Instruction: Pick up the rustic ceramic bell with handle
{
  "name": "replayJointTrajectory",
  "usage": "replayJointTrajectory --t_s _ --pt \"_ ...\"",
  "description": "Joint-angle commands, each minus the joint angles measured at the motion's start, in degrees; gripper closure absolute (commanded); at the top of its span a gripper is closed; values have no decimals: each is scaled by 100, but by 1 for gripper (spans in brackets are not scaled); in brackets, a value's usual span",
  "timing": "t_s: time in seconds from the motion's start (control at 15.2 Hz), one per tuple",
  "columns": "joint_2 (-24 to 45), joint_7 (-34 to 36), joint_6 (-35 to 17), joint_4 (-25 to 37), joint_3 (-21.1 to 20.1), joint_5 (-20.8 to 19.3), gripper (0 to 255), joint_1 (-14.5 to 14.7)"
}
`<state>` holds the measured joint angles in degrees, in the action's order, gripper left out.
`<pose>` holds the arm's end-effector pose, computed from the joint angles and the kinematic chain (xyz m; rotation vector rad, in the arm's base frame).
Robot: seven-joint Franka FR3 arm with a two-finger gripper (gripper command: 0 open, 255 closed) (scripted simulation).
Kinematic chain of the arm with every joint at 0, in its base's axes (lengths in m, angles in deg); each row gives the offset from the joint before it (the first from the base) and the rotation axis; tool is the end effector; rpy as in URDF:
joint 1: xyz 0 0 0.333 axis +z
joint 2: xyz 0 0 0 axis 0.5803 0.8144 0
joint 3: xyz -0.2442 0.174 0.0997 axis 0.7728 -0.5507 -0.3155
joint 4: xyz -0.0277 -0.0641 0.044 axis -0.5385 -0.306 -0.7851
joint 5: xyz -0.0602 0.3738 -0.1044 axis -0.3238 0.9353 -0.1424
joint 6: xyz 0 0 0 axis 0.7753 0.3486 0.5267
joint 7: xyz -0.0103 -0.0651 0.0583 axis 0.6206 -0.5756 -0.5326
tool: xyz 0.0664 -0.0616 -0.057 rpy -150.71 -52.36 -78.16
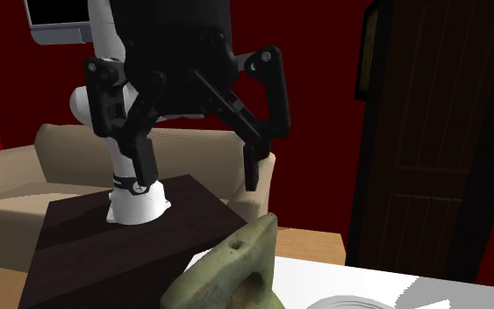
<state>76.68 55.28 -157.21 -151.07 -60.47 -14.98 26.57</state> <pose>0.5771 -0.0372 0.4599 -2.8459 1.1386 0.1299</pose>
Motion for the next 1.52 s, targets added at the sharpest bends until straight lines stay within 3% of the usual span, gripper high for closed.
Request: replayJointTrajectory --t_s 0.0,0.26,0.86,0.92,1.45 --pt "430 370 -68 385 55 62 0 -36" --pt "1187 962 -104 1148 200 204 0 -126" --pt "1356 899 -621 796 198 224 0 -119" --pt "1349 900 -618 793 198 224 255 -119" --pt "1346 900 -620 788 197 224 255 -119"
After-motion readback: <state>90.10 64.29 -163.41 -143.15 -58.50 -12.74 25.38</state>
